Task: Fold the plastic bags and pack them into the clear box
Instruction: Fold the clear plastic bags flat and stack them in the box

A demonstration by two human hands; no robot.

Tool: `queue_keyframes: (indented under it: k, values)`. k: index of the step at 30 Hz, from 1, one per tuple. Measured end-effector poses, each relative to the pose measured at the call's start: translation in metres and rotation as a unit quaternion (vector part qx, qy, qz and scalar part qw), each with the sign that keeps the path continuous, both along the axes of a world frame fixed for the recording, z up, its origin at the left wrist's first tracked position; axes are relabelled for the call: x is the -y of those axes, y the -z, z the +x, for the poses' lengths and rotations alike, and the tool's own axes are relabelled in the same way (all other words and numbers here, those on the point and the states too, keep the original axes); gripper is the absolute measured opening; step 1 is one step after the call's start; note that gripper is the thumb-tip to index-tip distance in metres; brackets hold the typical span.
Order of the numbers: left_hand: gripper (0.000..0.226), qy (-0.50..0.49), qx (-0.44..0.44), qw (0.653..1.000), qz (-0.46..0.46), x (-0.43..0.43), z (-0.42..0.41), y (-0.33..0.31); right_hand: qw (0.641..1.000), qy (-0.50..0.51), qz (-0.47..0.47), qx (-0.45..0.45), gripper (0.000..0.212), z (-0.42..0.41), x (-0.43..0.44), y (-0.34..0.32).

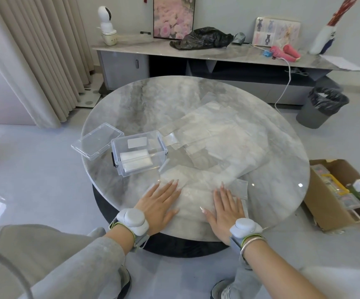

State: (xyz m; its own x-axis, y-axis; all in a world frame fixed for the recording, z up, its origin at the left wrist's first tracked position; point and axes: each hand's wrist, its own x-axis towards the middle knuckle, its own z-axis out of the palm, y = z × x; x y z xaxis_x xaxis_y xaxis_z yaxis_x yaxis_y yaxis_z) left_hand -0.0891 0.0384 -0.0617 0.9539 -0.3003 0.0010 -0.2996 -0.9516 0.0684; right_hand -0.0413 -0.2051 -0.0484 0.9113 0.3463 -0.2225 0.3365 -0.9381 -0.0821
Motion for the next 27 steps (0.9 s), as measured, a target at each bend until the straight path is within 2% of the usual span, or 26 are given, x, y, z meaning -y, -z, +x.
queue_keyframes:
  k: [3,6,8,14,17,19,21,23,27]
  values:
    - [0.077,-0.002,-0.028,1.0,-0.007,-0.011,-0.005,0.007,1.0,-0.008,-0.006,-0.005,0.119,-0.004,0.008,0.009]
    - [0.061,-0.021,-0.016,0.999,0.02,-0.027,-0.012,0.006,1.0,-0.023,0.0,-0.003,0.109,-0.001,0.014,0.012]
    - [0.059,-0.049,-0.01,0.998,0.038,-0.044,-0.015,0.008,0.999,-0.036,-0.004,-0.003,0.106,0.004,0.017,0.013]
    - [0.086,-0.154,-0.003,0.987,0.04,-0.062,-0.016,-0.01,0.999,-0.039,-0.014,0.003,0.109,0.021,0.025,0.008]
    - [0.077,-0.123,0.05,0.991,-0.005,-0.038,-0.009,-0.027,0.998,-0.053,-0.022,0.003,0.117,0.03,0.025,-0.002]
    - [0.069,-0.091,0.091,0.991,-0.045,-0.019,-0.004,-0.035,0.998,-0.061,0.007,0.033,0.102,0.036,0.019,-0.016]
    - [0.06,-0.056,0.095,0.99,-0.086,-0.003,0.001,-0.039,0.994,-0.081,0.037,0.07,0.081,0.046,0.014,-0.028]
    - [0.05,-0.04,0.062,0.991,-0.113,0.004,0.008,-0.037,0.994,-0.103,0.018,0.041,0.073,0.056,0.009,-0.036]
    - [0.055,-0.035,-0.027,0.996,-0.074,-0.003,0.025,-0.032,0.991,-0.119,-0.059,-0.029,0.093,0.068,0.001,-0.041]
